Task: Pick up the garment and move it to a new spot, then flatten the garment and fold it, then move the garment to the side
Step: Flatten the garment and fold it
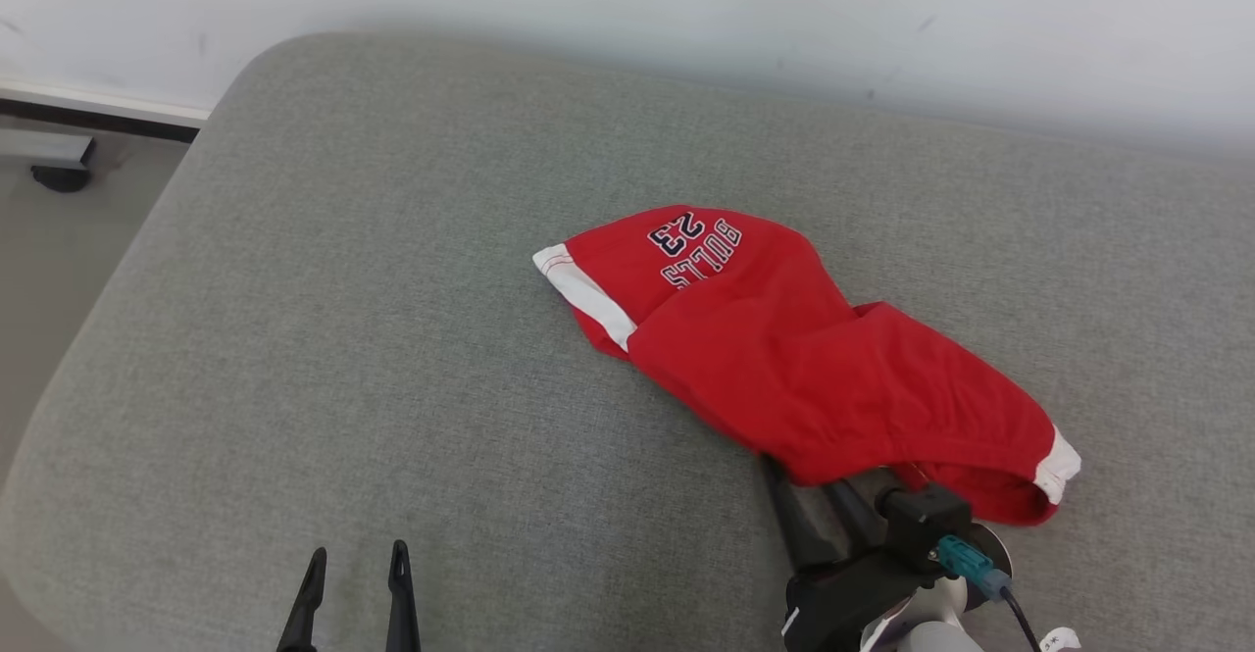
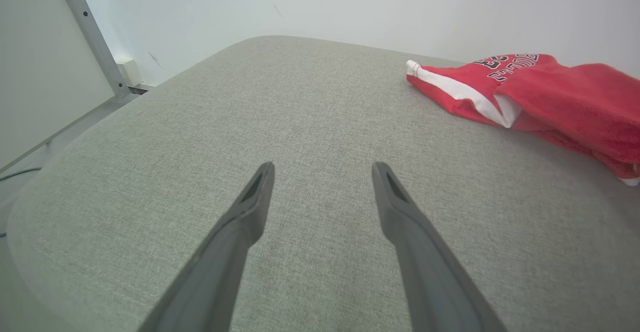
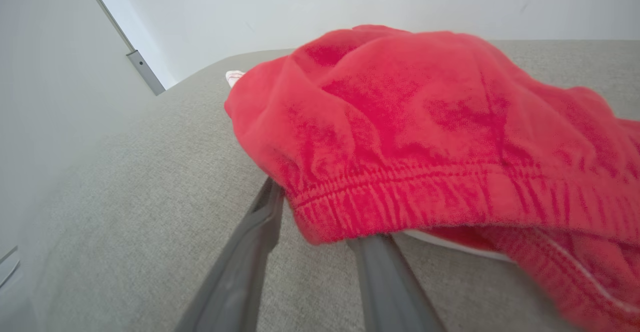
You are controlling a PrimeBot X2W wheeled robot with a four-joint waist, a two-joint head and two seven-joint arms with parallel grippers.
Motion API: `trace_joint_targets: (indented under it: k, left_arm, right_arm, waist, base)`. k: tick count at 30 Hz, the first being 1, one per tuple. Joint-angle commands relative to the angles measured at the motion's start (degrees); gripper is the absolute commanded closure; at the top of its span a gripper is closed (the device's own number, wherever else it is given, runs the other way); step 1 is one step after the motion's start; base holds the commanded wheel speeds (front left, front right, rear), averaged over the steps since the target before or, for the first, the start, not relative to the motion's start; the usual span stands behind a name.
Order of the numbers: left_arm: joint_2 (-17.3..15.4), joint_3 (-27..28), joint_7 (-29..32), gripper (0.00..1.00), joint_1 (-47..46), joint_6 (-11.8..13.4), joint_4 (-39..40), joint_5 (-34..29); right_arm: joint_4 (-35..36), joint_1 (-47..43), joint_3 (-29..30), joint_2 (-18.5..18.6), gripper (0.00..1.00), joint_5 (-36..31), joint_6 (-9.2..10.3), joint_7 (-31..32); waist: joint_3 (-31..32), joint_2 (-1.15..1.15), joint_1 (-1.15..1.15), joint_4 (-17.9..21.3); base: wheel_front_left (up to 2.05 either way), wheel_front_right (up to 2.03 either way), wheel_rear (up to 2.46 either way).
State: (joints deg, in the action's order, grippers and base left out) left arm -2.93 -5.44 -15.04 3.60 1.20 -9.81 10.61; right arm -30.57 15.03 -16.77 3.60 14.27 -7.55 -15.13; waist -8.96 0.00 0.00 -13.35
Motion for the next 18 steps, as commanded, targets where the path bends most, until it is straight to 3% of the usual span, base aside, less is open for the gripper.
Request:
trace_joint_targets:
  k: [1, 12, 18]
  left_arm:
    - [0.06, 0.1, -0.19, 0.0, 0.78, 0.15, -0.09, 0.4]
    - [0.04, -1.05, -0.19, 0.0, -0.26, -0.01, -0.73, 1.36]
    - [0.04, -2.2, -0.19, 0.0, -1.16, 0.09, -1.26, 1.45]
  right_arm:
    - [0.75, -0.82, 0.22, -0.17, 1.0, 0.79, 0.15, 0.03]
    - [10.82, -0.92, 5.36, 1.49, 1.0, 5.32, 0.15, 0.03]
    - [10.61, 3.0, 9.78, 4.7, 1.0, 6.9, 0.15, 0.03]
  waist:
    - [0.26, 0.0, 0.0, 0.56]
    - [1.35, 0.0, 0.0, 5.79]
    - [1.01, 0.0, 0.0, 6.41]
  base:
    - [0.0, 0.0, 0.0]
    - [0.0, 0.0, 0.0]
    - [0.0, 0.0, 0.0]
